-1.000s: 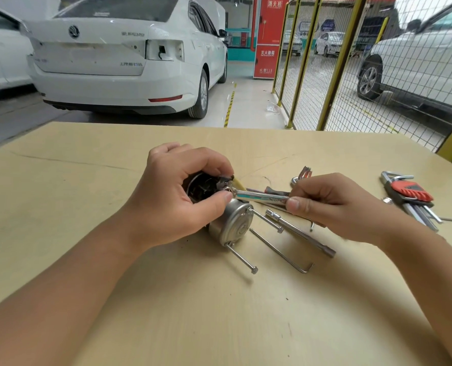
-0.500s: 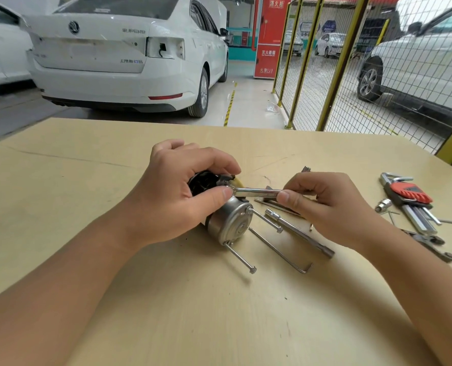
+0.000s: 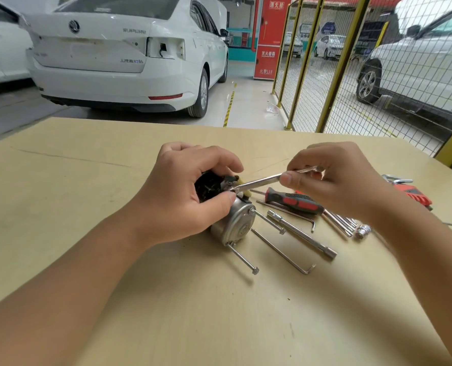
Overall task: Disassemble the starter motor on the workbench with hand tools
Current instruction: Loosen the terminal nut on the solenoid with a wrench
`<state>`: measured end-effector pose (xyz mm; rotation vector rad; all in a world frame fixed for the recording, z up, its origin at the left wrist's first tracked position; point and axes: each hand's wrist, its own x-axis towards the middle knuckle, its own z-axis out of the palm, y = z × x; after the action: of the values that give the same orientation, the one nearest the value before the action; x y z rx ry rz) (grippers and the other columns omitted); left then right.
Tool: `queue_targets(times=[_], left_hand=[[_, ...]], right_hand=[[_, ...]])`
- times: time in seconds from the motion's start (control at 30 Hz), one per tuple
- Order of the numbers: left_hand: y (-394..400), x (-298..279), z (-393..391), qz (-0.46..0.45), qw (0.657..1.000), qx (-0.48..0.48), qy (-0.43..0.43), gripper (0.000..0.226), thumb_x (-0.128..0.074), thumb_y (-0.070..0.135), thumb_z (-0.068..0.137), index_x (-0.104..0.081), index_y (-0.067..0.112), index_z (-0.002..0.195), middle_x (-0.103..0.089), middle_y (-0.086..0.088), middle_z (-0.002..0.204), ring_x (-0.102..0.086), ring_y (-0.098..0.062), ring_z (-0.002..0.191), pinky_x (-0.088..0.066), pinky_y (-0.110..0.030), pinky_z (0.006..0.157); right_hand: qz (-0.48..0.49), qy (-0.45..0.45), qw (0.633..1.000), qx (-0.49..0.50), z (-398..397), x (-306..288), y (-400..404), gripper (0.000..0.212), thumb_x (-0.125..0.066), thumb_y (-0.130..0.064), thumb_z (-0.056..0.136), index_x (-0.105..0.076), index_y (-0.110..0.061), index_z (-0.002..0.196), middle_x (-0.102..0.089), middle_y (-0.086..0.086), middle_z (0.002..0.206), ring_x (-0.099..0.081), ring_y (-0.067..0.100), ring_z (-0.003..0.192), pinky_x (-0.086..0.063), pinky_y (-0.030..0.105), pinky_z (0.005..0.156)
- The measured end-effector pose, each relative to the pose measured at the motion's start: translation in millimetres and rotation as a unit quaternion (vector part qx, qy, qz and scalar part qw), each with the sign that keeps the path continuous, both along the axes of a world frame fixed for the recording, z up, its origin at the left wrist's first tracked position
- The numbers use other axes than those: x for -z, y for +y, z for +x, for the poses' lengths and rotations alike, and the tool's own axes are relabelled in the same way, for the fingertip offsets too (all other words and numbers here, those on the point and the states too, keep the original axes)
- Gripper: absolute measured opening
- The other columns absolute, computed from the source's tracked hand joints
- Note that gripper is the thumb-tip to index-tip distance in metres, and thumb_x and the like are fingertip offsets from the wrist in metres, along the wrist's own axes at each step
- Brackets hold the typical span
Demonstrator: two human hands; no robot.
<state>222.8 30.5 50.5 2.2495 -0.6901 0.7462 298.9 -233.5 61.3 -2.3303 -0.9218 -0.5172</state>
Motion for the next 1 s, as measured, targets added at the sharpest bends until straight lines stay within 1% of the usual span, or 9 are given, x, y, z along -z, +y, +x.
queue_targets(times=[0.17,0.27,0.33,0.4,0.57,0.73,0.8,0.93,1.0], left_hand=[[2.3,0.4,2.0,-0.002,1.000,0.006,-0.002,0.030,-0.076,0.022,0.077,-0.070,0.029,0.105,-0.073,0.017,0.098,-0.066,-0.002,0.102,-0.034,-0.037,0.107],[2.9,-0.3,3.1,0.000,1.000,0.016,-0.002,0.032,-0.074,0.020,0.079,-0.066,0.035,0.106,-0.074,0.015,0.100,-0.065,-0.003,0.102,-0.033,-0.035,0.107],[2.7,-0.2,3.5,-0.005,1.000,0.019,-0.002,0.033,-0.073,0.020,0.081,-0.064,0.037,0.107,-0.073,0.016,0.101,-0.065,0.000,0.103,-0.032,-0.034,0.108],[2.0,0.1,3.9,-0.008,1.000,0.023,-0.002,0.033,-0.072,0.019,0.081,-0.064,0.038,0.108,-0.072,0.018,0.101,-0.065,0.002,0.103,-0.032,-0.035,0.109],[0.9,0.0,3.1,-0.009,1.000,0.022,-0.002,0.037,-0.072,0.019,0.081,-0.062,0.040,0.109,-0.072,0.016,0.100,-0.066,0.001,0.104,-0.034,-0.039,0.110],[1.3,-0.1,2.5,0.000,1.000,0.016,-0.004,0.036,-0.073,0.017,0.078,-0.065,0.035,0.108,-0.072,0.016,0.099,-0.065,0.002,0.100,-0.036,-0.044,0.110],[1.5,1.7,2.5,0.011,1.000,0.009,-0.016,0.032,-0.073,0.017,0.076,-0.070,0.027,0.106,-0.072,0.016,0.098,-0.065,0.001,0.095,-0.038,-0.046,0.108],[0.4,3.4,1.6,0.022,0.999,-0.003,-0.033,0.029,-0.075,0.016,0.072,-0.069,0.017,0.101,-0.069,0.011,0.091,-0.059,0.006,0.093,-0.038,-0.037,0.102],[1.1,3.4,0.9,0.033,0.999,-0.002,-0.037,0.026,-0.076,0.014,0.072,-0.067,0.016,0.097,-0.067,0.008,0.088,-0.060,-0.003,0.089,-0.037,-0.035,0.101]], right_hand=[[-0.048,0.059,0.996,-0.047,8.0,-6.8,2.9,0.037,-0.064,-0.058,0.088,-0.076,-0.024,0.080,-0.071,-0.008,0.072,-0.065,0.010,0.073,-0.049,0.029,0.066],[-0.066,0.083,0.993,-0.060,7.9,7.5,3.8,0.037,-0.059,-0.051,0.087,-0.074,-0.019,0.077,-0.065,0.001,0.063,-0.058,0.020,0.063,-0.046,0.034,0.063],[-0.085,0.092,0.990,-0.067,7.7,17.3,5.3,0.035,-0.059,-0.047,0.092,-0.069,-0.020,0.072,-0.056,0.003,0.058,-0.049,0.023,0.059,-0.043,0.037,0.058],[-0.086,0.081,0.991,-0.063,8.9,20.1,5.7,0.034,-0.059,-0.047,0.094,-0.069,-0.022,0.073,-0.056,0.003,0.058,-0.049,0.023,0.059,-0.045,0.039,0.057],[-0.063,0.019,0.997,-0.040,13.1,5.7,4.5,0.035,-0.058,-0.056,0.090,-0.074,-0.026,0.081,-0.066,-0.003,0.069,-0.061,0.021,0.068,-0.051,0.043,0.063],[-0.122,-0.062,0.990,-0.017,8.0,-23.2,5.6,0.049,-0.051,-0.063,0.086,-0.075,-0.020,0.087,-0.066,-0.003,0.076,-0.063,0.022,0.072,-0.054,0.045,0.062],[-0.153,-0.113,0.982,-0.004,2.7,-41.4,9.5,0.049,-0.051,-0.063,0.086,-0.075,-0.020,0.091,-0.066,-0.004,0.081,-0.063,0.022,0.079,-0.056,0.044,0.064],[-0.216,-0.211,0.953,-0.008,-9.3,-79.4,26.3,0.047,-0.053,-0.062,0.087,-0.073,-0.020,0.098,-0.068,-0.001,0.095,-0.055,0.023,0.094,-0.055,0.047,0.074],[-0.249,-0.254,0.934,-0.020,-13.2,-94.0,34.1,0.044,-0.058,-0.061,0.089,-0.072,-0.020,0.097,-0.067,-0.001,0.097,-0.053,0.028,0.096,-0.051,0.049,0.078]])
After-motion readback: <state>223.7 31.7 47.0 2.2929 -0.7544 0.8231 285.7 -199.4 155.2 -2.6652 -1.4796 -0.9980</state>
